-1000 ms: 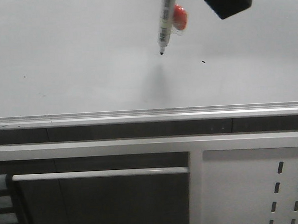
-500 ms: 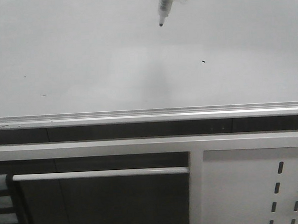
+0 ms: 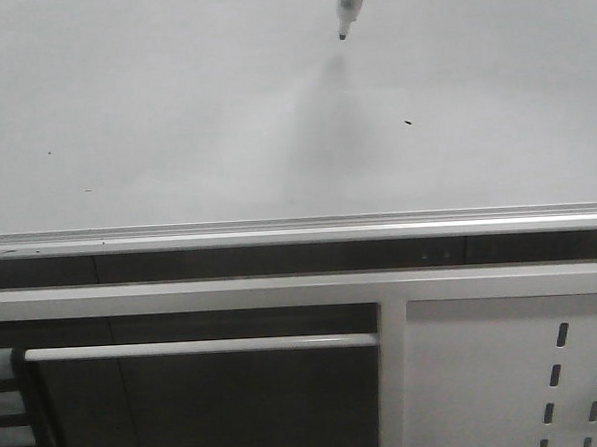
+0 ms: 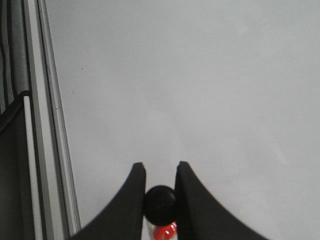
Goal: Write number 1 on whiteboard
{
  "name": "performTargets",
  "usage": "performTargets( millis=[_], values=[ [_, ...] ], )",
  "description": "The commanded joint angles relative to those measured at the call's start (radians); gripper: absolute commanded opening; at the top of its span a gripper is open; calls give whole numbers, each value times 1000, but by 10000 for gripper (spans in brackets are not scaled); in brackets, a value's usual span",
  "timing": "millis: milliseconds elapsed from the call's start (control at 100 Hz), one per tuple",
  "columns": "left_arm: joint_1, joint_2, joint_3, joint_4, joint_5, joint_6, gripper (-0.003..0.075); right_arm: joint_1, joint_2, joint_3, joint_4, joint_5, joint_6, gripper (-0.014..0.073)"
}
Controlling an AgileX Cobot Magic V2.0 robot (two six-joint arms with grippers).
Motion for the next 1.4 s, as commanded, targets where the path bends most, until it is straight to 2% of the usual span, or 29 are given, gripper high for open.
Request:
performTargets(
  millis=[0, 490, 1390],
  values=[
    [3, 11, -24, -2, -74, -8, -18, -10, -14, -27, -3, -77, -6, -68],
    [3, 11, -24, -2, -74, -8, -18, -10, 43, -27, -3, -145, -6, -69],
    [3, 11, -24, -2, -74, -8, -18, -10, 106, -27, 14, -114, -6, -69]
  ],
)
